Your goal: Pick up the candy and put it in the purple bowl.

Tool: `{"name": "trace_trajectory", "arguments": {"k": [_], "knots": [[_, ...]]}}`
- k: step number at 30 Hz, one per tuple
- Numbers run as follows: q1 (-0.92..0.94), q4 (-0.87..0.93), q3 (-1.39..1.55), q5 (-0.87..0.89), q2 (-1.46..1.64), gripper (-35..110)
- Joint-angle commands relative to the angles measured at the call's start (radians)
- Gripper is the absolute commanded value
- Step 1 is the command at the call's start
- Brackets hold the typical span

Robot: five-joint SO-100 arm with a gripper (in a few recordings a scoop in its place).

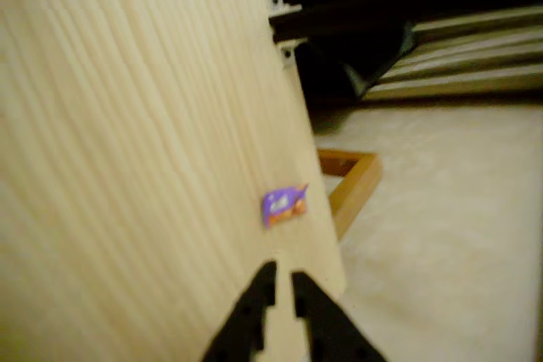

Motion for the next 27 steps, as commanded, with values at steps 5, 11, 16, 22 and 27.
{"name": "trace_trajectory", "arguments": {"k": [5,11,16,22,27], "knots": [[0.011,0.236,-0.525,0.207,-0.515,11],[-0.011,0.301,-0.761,0.377,-0.841,11],[-0.037,0.322,-0.834,0.518,-0.989,13],[-0.034,0.272,-0.782,0.634,-1.000,13],[0.023,0.267,-0.778,0.773,-1.029,13]]}}
